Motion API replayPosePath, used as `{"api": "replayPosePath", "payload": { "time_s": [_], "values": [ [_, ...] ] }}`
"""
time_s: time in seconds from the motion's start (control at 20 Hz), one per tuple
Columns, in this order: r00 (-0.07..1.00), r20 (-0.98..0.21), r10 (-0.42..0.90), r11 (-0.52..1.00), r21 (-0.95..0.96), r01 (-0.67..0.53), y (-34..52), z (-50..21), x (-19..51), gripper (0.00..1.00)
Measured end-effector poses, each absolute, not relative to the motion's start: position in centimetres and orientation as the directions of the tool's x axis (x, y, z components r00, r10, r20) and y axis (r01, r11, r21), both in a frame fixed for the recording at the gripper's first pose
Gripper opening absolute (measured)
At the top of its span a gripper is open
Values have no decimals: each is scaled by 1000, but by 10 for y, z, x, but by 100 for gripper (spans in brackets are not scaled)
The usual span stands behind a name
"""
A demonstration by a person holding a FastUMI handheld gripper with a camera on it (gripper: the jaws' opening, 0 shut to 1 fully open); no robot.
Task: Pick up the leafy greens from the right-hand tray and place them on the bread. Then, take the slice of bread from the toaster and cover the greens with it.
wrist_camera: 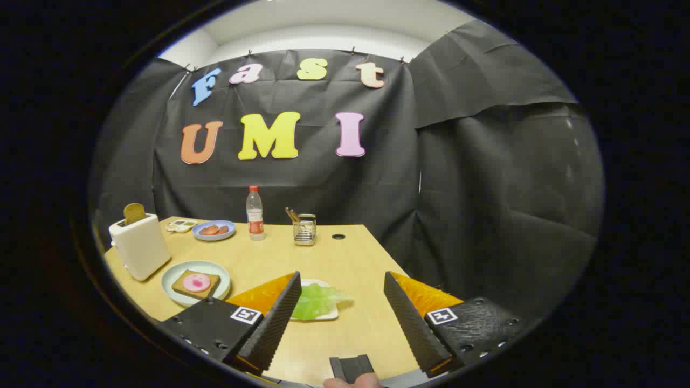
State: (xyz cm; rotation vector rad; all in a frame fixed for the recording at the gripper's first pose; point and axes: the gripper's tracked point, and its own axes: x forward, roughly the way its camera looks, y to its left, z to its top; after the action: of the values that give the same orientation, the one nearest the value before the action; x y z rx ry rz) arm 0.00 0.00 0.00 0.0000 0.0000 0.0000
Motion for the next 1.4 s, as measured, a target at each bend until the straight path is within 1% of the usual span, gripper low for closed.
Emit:
{"api": "replayPosePath", "payload": {
  "time_s": [0.45, 0.75, 1.0, 1.15, 1.25, 1.4],
  "values": [
    [1000, -29, -5, 1000, 12, 5, -11, -1, -1, 95],
    [994, -109, -12, 998, 62, 19, -24, -17, 13, 95],
    [985, -171, 24, 995, 97, -8, -15, -28, 26, 95],
    [970, -237, 46, 992, 123, -17, -6, -42, 39, 95],
    [953, -294, 69, 985, 173, -17, 2, -54, 52, 96],
    [925, -371, 84, 970, 243, 9, 12, -72, 77, 96]
  ]
}}
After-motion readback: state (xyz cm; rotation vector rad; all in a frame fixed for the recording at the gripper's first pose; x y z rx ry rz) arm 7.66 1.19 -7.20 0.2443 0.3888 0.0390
